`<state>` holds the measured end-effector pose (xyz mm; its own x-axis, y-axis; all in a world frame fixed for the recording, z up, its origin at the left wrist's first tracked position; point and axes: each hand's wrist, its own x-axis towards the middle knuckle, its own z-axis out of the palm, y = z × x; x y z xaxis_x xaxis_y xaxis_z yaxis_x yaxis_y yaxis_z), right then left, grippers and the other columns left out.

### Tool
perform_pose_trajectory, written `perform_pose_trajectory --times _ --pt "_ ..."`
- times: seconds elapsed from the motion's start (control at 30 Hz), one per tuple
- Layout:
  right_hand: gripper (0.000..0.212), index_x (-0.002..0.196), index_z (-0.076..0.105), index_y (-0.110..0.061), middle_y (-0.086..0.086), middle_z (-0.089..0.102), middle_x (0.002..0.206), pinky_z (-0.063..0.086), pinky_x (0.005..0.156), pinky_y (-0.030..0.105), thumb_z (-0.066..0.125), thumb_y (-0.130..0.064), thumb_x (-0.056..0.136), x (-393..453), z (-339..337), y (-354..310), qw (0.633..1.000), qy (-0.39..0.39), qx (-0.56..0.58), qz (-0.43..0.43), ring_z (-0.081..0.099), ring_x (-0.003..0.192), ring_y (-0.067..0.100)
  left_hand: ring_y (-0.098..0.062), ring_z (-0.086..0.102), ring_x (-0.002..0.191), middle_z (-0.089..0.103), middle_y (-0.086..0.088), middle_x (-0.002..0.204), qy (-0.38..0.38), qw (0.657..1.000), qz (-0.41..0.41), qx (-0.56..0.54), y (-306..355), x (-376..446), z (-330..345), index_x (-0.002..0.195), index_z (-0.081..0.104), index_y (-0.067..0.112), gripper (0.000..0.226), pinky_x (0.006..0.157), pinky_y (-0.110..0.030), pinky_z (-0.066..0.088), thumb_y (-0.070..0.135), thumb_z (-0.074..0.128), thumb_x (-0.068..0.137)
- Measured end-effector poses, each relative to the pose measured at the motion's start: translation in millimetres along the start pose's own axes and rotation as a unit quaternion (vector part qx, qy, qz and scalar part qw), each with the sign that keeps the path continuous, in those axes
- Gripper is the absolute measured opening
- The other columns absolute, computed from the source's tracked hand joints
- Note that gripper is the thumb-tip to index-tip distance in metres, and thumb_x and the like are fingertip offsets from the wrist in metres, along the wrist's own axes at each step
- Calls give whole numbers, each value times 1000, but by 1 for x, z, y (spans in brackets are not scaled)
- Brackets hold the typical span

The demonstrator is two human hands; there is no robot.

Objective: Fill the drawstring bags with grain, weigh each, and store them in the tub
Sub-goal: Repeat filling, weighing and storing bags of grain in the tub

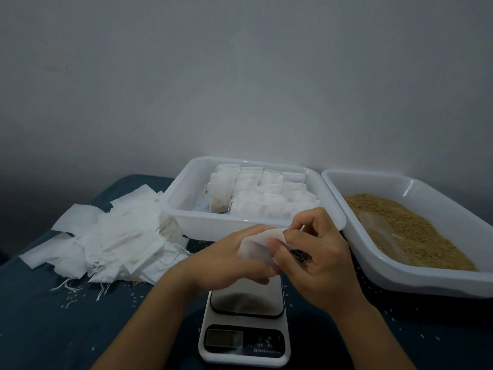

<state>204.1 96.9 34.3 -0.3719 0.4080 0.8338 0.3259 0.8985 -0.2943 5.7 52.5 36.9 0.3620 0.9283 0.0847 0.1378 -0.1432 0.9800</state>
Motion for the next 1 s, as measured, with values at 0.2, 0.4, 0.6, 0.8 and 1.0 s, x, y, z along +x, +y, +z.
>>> perform_pose_trajectory --times 0.2,0.4,0.6,0.8,1.0 --pt "31 81 74 -11 -6 49 95 42 58 14 70 -37 98 -1 -17 15 996 7 -46 76 50 69 10 -17 73 93 74 3 100 124 976 9 176 5 36 8 115 71 31 16 89 -47 62 22 64 102" --pt "10 94 80 -25 -12 57 91 43 56 12 75 -34 90 -4 -23 19 988 -8 34 148 57 65 15 -8 66 91 73 12 99 177 948 25 262 -24 30 17 114 74 34 22 88 -44 56 21 59 104" --pt "17 92 69 -37 -12 69 77 51 51 21 60 -50 100 -6 -18 10 973 -86 106 185 65 52 14 -8 68 101 74 14 108 174 961 12 216 -22 20 14 122 71 40 24 96 -41 56 28 64 102" --pt "21 90 62 -37 0 72 70 55 51 30 55 -52 103 -5 -21 3 936 -146 200 248 70 51 22 -32 60 131 65 -11 138 2 995 10 -97 -8 7 11 145 58 27 57 106 -48 51 34 73 90" --pt "26 103 66 -32 8 76 87 56 58 31 52 -54 104 1 -30 -9 903 -218 277 244 76 69 28 -30 64 116 65 -14 130 -74 980 -15 -184 4 1 6 146 56 22 56 88 -39 55 38 69 94"
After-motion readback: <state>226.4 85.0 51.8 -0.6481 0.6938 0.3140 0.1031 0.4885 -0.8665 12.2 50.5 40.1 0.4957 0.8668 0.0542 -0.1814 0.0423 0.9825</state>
